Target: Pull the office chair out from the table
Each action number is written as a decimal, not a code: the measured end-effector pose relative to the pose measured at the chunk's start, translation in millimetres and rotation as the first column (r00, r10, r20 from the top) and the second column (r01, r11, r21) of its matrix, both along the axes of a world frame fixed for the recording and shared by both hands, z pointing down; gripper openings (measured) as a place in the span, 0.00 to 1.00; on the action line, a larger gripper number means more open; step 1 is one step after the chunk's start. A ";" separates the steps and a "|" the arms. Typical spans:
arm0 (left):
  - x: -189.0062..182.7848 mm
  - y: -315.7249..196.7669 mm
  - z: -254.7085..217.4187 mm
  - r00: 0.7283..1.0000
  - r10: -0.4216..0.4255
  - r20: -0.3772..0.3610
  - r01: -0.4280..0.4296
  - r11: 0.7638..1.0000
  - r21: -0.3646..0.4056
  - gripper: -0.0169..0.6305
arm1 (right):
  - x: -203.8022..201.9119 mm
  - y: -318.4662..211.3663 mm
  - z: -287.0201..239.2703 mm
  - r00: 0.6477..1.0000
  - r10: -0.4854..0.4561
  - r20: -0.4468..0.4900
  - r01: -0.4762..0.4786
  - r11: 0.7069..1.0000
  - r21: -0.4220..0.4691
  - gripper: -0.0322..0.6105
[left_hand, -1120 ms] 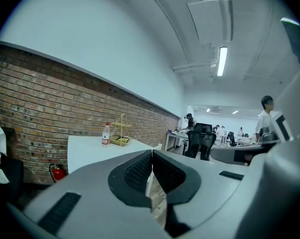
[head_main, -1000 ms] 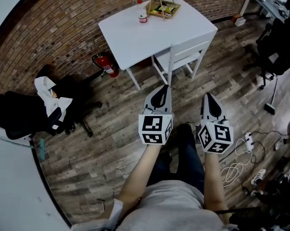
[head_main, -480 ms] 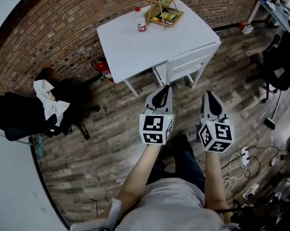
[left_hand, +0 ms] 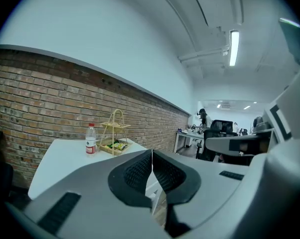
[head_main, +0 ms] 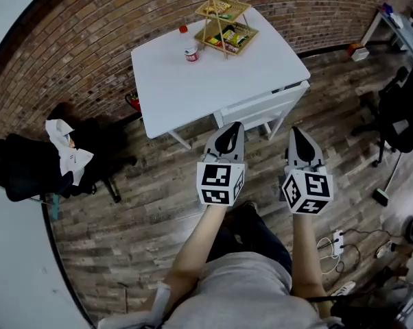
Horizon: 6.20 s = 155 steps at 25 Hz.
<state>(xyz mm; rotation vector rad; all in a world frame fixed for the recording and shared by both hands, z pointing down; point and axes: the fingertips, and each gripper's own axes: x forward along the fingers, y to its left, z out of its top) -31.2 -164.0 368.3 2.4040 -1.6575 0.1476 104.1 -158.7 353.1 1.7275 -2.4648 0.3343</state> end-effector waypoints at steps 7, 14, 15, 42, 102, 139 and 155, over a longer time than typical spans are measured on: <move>14.4 -29.8 13.9 0.999 -0.036 0.035 0.037 0.999 -0.037 0.05 | 22.0 -37.4 15.1 0.999 -0.033 0.008 0.033 0.999 -0.033 0.07; 17.1 -45.9 26.6 0.999 -0.015 0.050 0.018 0.997 -0.075 0.05 | 25.8 -53.5 31.7 0.998 -0.062 0.007 0.063 0.996 -0.069 0.07; 18.4 -49.1 28.0 0.999 -0.008 0.052 0.012 0.997 -0.076 0.05 | 26.7 -56.5 33.9 0.998 -0.061 0.010 0.062 0.995 -0.073 0.07; 37.7 -171.9 78.0 0.952 0.272 0.141 -0.228 0.936 -0.267 0.05 | -13.9 -209.8 84.5 0.944 -0.294 -0.153 0.258 0.942 -0.216 0.08; 78.4 -169.0 227.8 0.426 0.729 0.536 -0.172 0.647 -0.743 0.17 | -19.0 -193.6 243.8 -0.361 -0.727 -0.584 0.553 0.338 -0.762 0.21; 122.0 -35.3 226.1 0.489 0.737 0.467 -0.144 0.596 -0.790 0.16 | 23.2 -61.8 239.3 -0.376 -0.783 -0.495 0.557 0.236 -0.796 0.18; 145.8 57.6 225.5 0.444 0.771 0.456 -0.192 0.579 -0.792 0.16 | 55.3 30.9 245.1 -0.336 -0.811 -0.478 0.535 0.253 -0.806 0.18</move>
